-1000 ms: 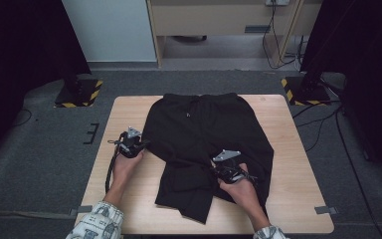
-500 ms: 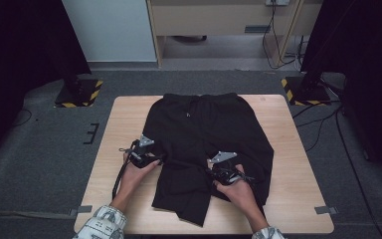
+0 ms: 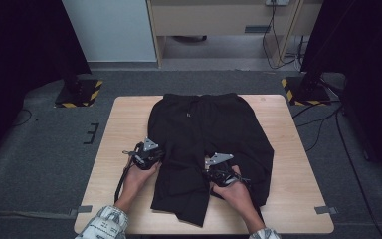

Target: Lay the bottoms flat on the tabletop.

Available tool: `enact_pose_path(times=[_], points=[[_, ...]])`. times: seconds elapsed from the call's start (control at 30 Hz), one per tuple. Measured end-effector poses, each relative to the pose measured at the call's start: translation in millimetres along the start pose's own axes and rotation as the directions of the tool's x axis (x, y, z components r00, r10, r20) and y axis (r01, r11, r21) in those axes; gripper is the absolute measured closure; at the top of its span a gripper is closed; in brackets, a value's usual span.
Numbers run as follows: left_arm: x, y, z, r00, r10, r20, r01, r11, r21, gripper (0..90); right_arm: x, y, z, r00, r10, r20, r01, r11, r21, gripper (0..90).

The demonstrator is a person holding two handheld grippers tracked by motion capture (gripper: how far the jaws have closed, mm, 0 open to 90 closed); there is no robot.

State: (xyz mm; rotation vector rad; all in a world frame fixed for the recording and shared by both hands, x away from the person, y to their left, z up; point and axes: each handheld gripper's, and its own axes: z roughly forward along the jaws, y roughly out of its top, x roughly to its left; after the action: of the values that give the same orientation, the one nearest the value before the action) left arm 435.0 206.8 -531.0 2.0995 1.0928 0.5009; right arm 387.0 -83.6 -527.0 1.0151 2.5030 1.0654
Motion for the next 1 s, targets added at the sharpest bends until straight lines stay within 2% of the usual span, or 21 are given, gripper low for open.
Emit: enact_pose_path(times=[0.27,0.4,0.47,0.63,0.73,0.83,0.93,1.0], points=[[15.1,-3.8,-8.9,0.9994,0.007,-0.032,-0.006,0.9995,0.032,88.0,-0.6,-0.8,-1.4,1.0,0.001,0.004,-0.001,1.0,-0.002,90.0],[32.4,-8.5,-14.0,0.9987,-0.01,-0.049,0.011,0.9994,0.033,88.0,-7.4,-6.0,-8.7,0.9998,0.008,0.017,-0.008,1.0,0.006,90.0],[39.7,-10.1,-16.3,0.998,-0.032,-0.055,0.033,0.9991,0.028,88.0,-11.2,-8.4,-11.2,0.9995,0.017,0.028,-0.017,1.0,0.007,90.0],[51.1,-12.1,-19.1,0.9952,-0.051,-0.084,0.052,0.9984,0.02,88.0,-12.7,-9.1,-13.0,0.9994,0.022,0.025,-0.022,1.0,0.007,90.0],[54.2,-13.3,-19.1,0.9953,-0.065,-0.072,0.066,0.9978,0.01,87.4,-10.2,-8.8,-11.0,0.9995,0.024,0.021,-0.024,1.0,0.012,90.0],[54.5,-13.1,-22.2,0.9948,-0.071,-0.074,0.07,0.9975,-0.007,80.0,-5.1,-7.0,-9.2,0.9999,0.014,-0.006,-0.014,1.0,0.017,90.0],[53.9,-14.6,-27.0,0.9905,-0.094,-0.099,0.091,0.995,-0.042,64.2,2.3,-4.2,-6.2,0.9996,-0.01,-0.028,0.011,1.0,0.02,90.0],[52.1,-17.9,-30.1,0.9907,-0.091,-0.101,0.088,0.9953,-0.041,61.8,5.3,-1.5,-3.1,0.999,-0.016,-0.042,0.017,1.0,0.02,90.0]])
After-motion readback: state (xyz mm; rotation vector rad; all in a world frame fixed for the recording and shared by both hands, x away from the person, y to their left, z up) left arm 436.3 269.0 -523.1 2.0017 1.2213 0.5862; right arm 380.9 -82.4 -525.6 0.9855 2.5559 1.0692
